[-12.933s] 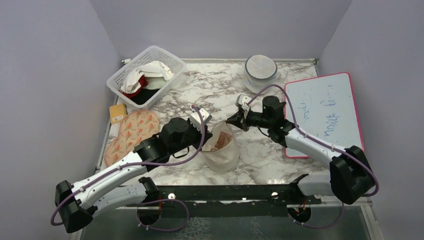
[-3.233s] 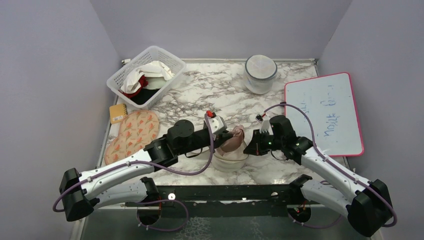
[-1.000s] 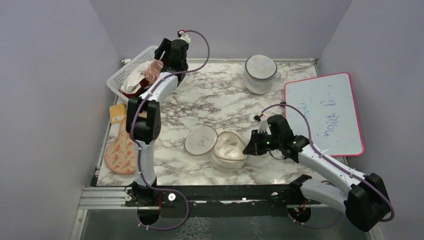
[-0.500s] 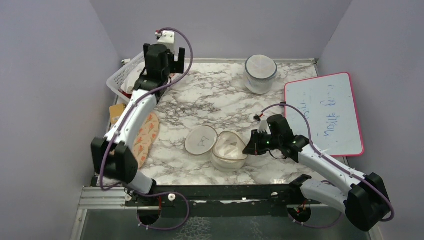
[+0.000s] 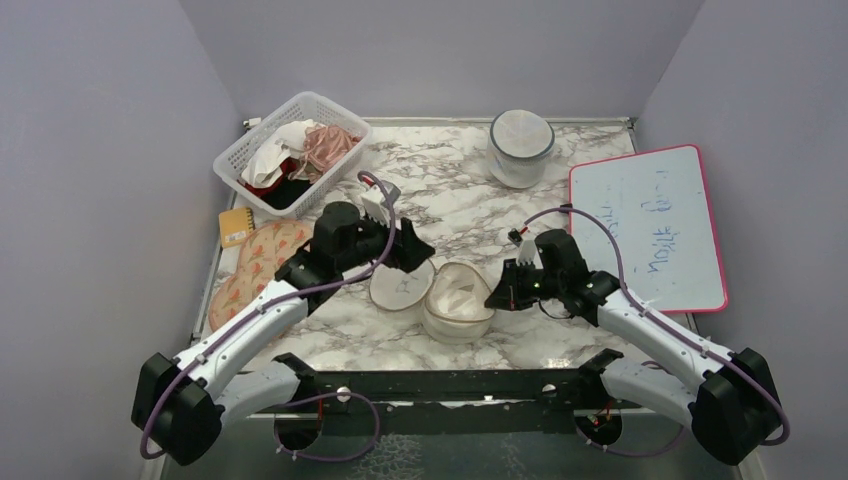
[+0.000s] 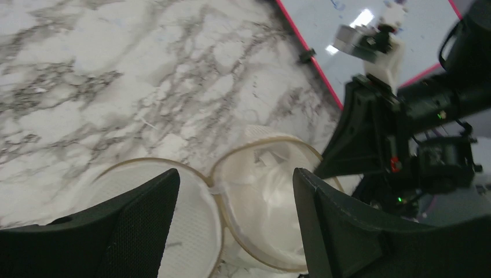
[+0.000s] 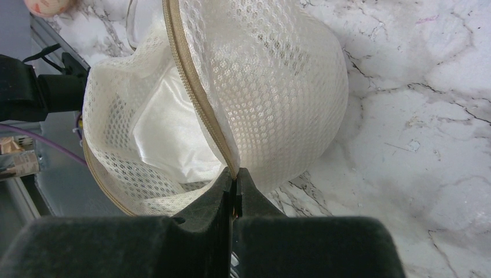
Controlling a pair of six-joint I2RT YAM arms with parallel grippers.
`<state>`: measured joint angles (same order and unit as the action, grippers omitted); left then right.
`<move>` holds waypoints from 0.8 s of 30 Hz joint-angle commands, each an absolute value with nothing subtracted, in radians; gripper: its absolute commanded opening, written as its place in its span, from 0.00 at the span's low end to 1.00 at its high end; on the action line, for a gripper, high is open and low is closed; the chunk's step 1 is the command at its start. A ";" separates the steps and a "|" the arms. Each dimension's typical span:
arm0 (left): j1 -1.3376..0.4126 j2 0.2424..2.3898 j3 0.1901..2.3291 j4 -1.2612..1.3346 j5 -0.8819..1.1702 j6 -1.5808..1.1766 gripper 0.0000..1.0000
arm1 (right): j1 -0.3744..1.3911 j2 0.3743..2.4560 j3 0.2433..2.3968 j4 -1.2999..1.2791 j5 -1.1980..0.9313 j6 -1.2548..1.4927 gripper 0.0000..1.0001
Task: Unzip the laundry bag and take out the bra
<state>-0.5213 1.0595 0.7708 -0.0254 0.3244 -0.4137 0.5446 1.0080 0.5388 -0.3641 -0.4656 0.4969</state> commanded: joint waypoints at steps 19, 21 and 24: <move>-1.095 1.252 0.763 -0.042 0.045 -0.324 0.27 | 0.548 0.971 0.460 -0.322 -0.582 0.576 0.02; -1.125 1.264 0.750 -0.043 0.014 -0.331 0.27 | 0.548 0.961 0.441 -0.317 -0.590 0.597 0.03; -1.157 1.266 0.733 -0.048 -0.037 -0.334 0.26 | 0.548 0.962 0.401 -0.271 -0.620 0.629 0.05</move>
<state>-1.1175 1.2640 0.7467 -0.0364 0.0643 -0.3443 0.5446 0.9741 0.4461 -0.3290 -0.5606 0.5774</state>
